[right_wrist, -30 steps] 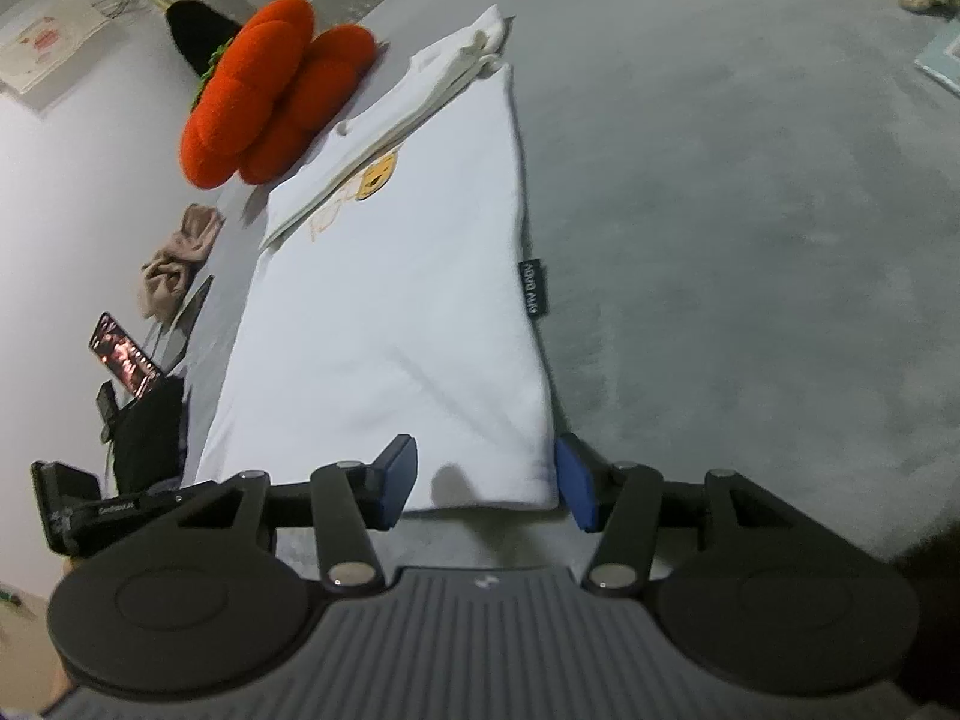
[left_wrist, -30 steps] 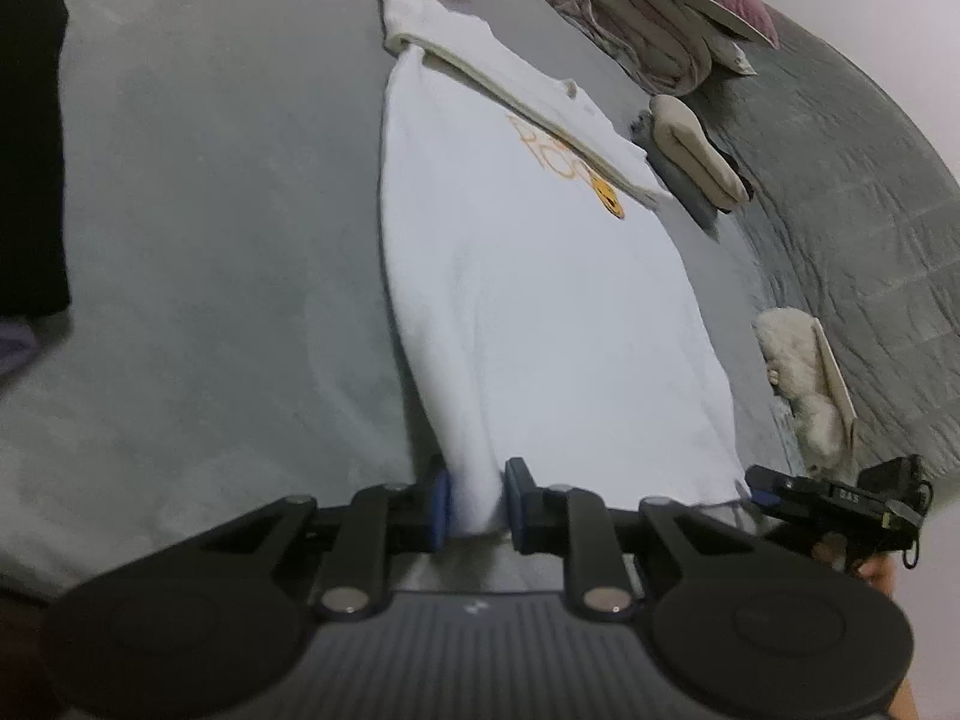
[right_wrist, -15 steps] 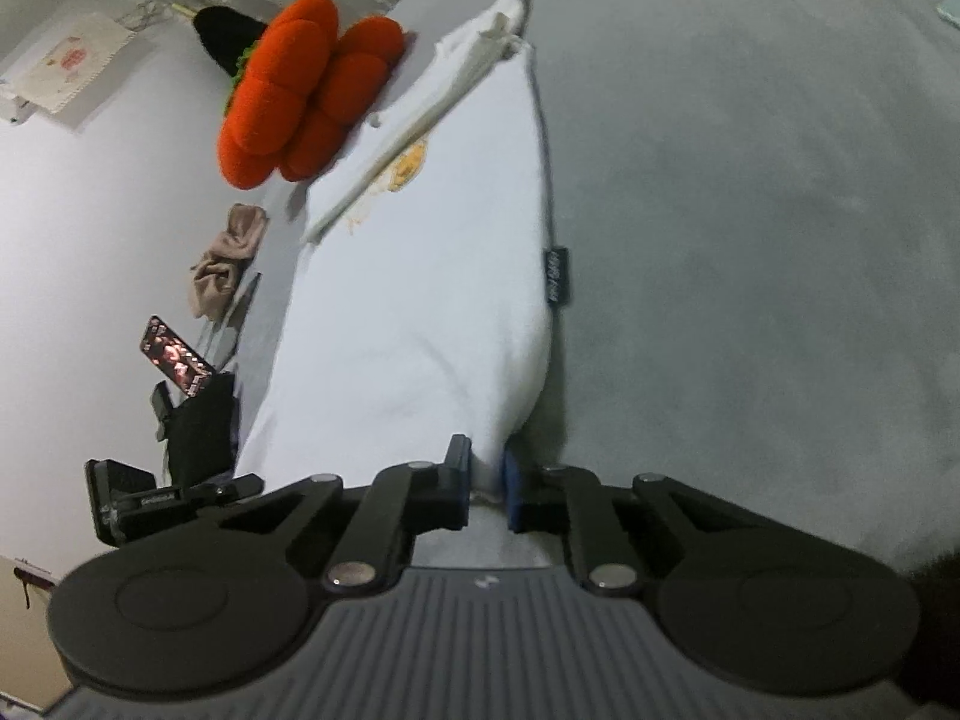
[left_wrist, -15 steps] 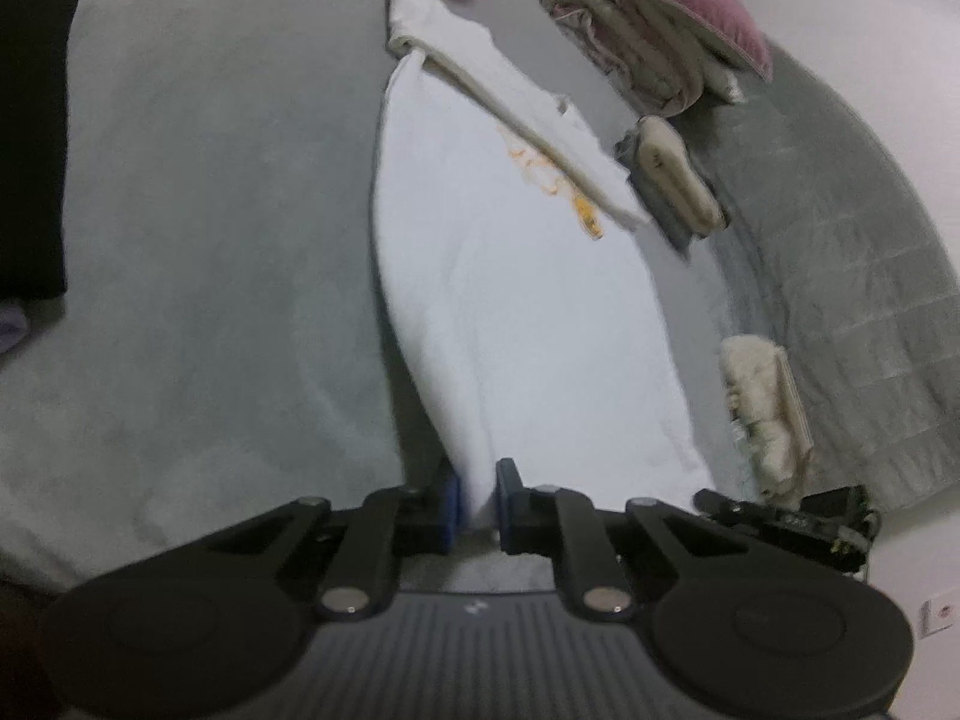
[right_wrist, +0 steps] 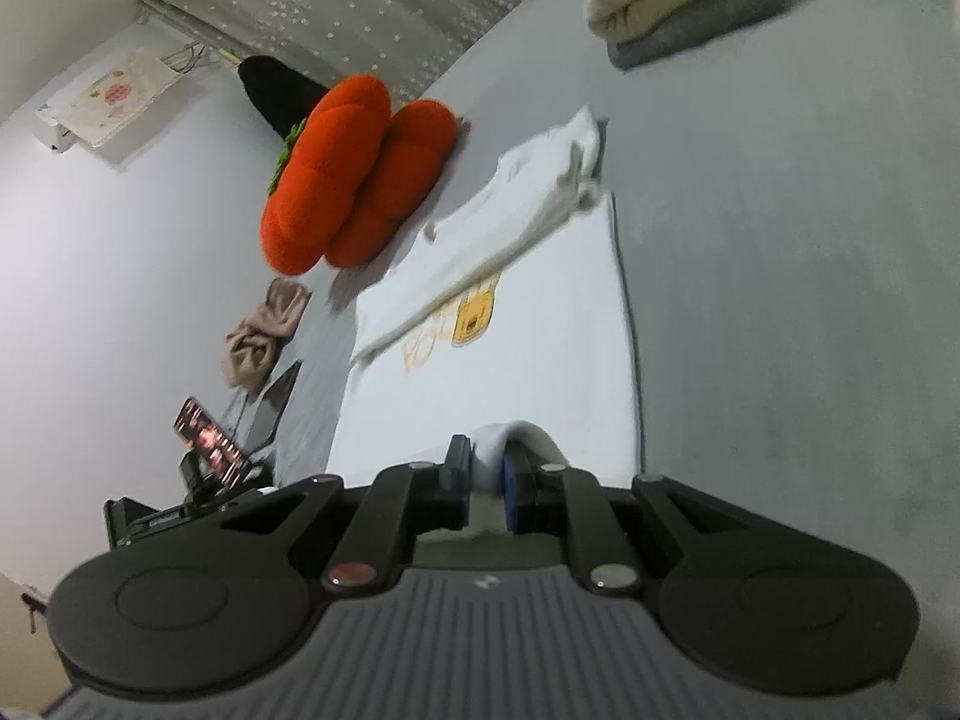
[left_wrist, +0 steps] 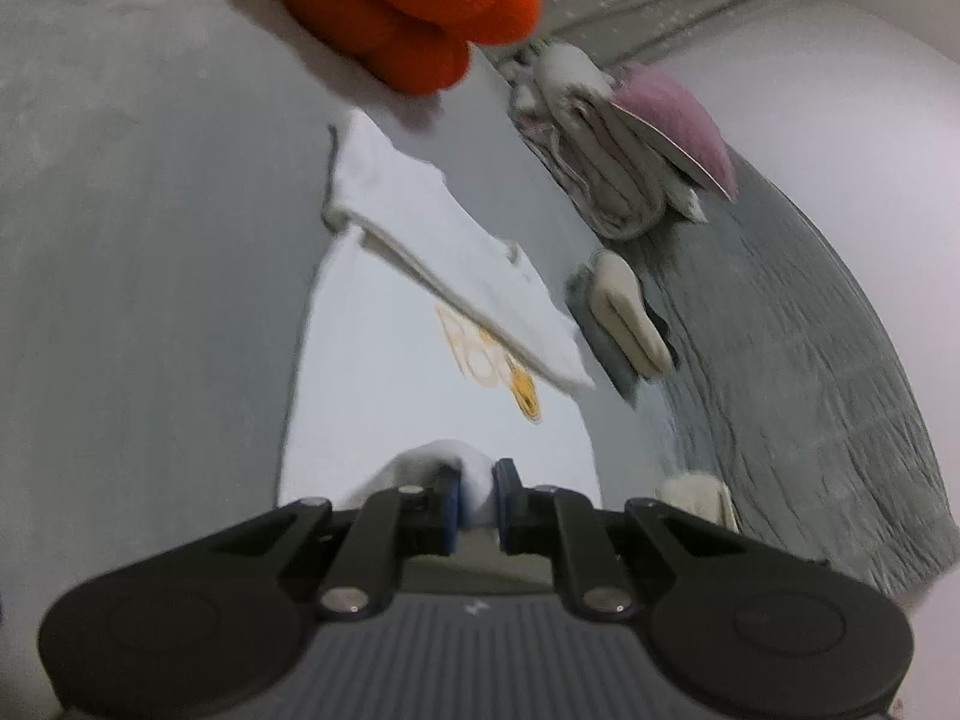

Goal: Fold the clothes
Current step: 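Lift the hem with both grippers and fold it toward the collar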

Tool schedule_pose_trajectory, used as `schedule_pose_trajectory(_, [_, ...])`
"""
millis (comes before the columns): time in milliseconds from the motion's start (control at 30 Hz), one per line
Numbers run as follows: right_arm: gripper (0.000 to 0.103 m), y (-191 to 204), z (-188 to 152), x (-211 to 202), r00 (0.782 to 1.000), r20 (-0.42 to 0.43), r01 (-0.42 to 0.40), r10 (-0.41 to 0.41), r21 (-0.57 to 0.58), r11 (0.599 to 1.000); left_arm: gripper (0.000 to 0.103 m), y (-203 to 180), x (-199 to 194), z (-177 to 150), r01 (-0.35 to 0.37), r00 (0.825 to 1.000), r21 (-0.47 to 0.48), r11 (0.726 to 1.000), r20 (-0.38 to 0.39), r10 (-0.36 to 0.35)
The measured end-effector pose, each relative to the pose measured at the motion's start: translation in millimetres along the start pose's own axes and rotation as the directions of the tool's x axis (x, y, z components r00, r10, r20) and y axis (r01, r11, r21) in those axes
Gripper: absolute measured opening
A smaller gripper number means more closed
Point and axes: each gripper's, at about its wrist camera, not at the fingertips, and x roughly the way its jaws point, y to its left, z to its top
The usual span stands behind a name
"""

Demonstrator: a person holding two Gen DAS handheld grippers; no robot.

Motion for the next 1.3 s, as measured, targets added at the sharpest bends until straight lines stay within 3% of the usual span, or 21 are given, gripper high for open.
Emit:
schedule_pose_trajectory(200, [0.013, -11, 35, 37, 0.999, 0.000, 0.055, -0.055, 0.030, 0.998, 0.012, 6, 35, 30, -0.083, 0.996, -0.019, 0.996, 0.019, 0.083])
schedule_pose_trajectory(400, [0.014, -37, 51, 66, 0.996, -0.011, 0.088, -0.087, 0.089, 0.992, 0.012, 21, 55, 39, -0.109, 0.993, -0.031, 0.994, 0.042, 0.110])
schedule_pose_trajectory(733, [0.018, -60, 59, 70, 0.999, 0.045, 0.007, -0.020, 0.256, 0.967, 0.013, 24, 70, 53, -0.089, 0.992, -0.089, 0.992, 0.081, 0.096])
schedule_pose_trajectory(833, [0.022, -60, 65, 67, 0.996, 0.092, -0.012, -0.016, 0.291, 0.957, 0.017, 23, 67, 58, -0.076, 0.989, -0.108, 0.991, 0.119, 0.089])
schedule_pose_trajectory(867, [0.029, -60, 68, 65, 0.993, 0.119, -0.016, -0.020, 0.294, 0.956, 0.025, 20, 64, 59, -0.085, 0.984, -0.099, 0.991, 0.145, 0.099])
schedule_pose_trajectory(900, [0.044, -59, 70, 62, 0.989, 0.147, -0.020, -0.025, 0.292, 0.956, 0.035, 17, 58, 60, -0.110, 0.976, -0.081, 0.991, 0.180, 0.123])
schedule_pose_trajectory(933, [0.049, -58, 72, 59, 0.985, 0.167, -0.018, -0.031, 0.287, 0.958, 0.038, 15, 53, 61, -0.139, 0.965, -0.061, 0.988, 0.216, 0.149])
schedule_pose_trajectory(1000, [0.050, -56, 75, 53, 0.980, 0.195, -0.006, -0.048, 0.269, 0.963, 0.039, 10, 43, 62, -0.190, 0.942, -0.031, 0.981, 0.274, 0.191])
schedule_pose_trajectory(1167, [0.050, -37, 75, 49, 0.970, 0.204, 0.099, -0.128, 0.146, 0.984, 0.039, -1, 39, 62, -0.273, 0.924, 0.065, 0.960, 0.296, 0.243])
schedule_pose_trajectory(1300, [0.050, -19, 67, 60, 0.954, 0.206, 0.223, -0.217, -0.008, 0.975, 0.039, -19, 56, 54, -0.373, 0.908, 0.219, 0.902, 0.285, 0.307])
